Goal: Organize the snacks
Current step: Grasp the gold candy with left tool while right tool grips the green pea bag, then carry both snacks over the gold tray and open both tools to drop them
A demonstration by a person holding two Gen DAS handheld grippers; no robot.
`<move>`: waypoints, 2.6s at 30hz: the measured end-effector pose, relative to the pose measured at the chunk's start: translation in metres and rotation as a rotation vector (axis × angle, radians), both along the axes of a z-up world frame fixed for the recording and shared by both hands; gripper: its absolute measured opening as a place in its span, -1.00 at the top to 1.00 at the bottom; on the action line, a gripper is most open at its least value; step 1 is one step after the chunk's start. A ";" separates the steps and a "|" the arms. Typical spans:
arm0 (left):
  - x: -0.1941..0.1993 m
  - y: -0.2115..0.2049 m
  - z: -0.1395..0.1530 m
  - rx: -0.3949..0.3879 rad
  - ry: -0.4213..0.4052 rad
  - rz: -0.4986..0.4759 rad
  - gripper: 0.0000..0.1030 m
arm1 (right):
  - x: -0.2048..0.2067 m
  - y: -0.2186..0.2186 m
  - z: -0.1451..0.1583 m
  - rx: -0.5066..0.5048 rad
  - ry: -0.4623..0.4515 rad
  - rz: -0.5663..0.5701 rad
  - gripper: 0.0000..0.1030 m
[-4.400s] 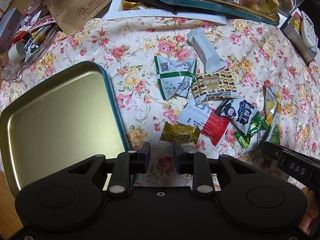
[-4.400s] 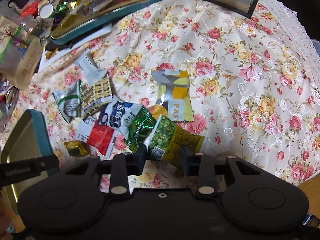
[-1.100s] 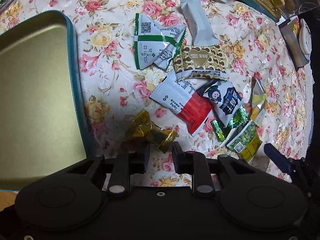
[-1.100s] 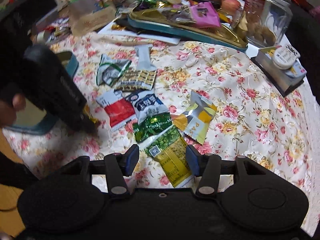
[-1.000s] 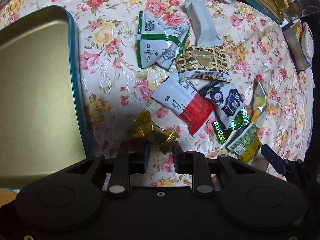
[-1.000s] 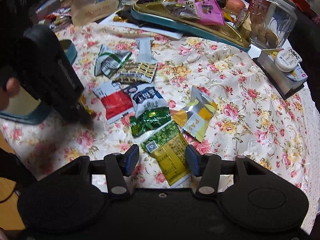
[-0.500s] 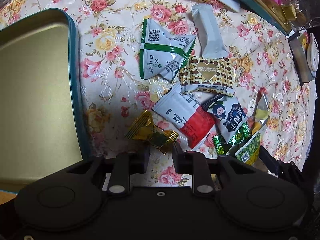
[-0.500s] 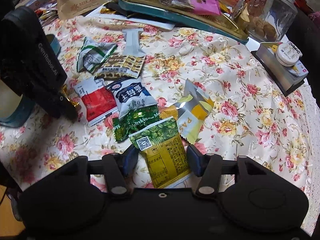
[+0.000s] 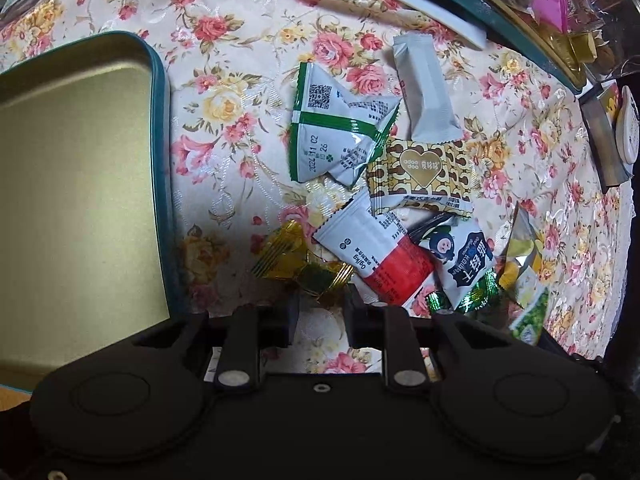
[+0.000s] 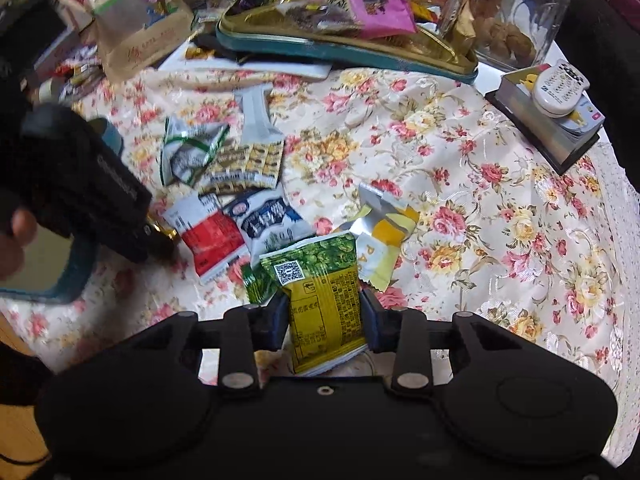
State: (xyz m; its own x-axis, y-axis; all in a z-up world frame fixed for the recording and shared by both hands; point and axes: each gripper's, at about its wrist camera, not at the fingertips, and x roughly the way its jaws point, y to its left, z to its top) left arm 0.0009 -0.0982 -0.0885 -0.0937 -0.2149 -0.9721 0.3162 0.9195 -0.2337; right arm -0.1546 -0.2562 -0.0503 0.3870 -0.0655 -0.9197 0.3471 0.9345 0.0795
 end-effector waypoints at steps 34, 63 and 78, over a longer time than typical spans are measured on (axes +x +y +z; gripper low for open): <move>0.008 -0.008 0.004 0.022 -0.067 0.139 0.42 | -0.003 -0.020 0.038 0.172 -0.037 -0.214 0.27; 0.054 0.130 0.111 0.134 -0.389 0.133 0.42 | 0.083 0.086 0.081 0.291 -0.092 -0.182 0.26; 0.072 0.215 0.103 0.125 -0.312 0.275 0.32 | 0.132 0.189 0.068 0.296 -0.031 0.004 0.26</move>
State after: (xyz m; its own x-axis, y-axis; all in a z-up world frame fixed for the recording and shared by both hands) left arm 0.0729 0.1166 0.0141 0.2528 -0.0695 -0.9650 0.0933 0.9945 -0.0472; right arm -0.0226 -0.0668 0.0177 0.4150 0.2060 -0.8862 0.3361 0.8704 0.3597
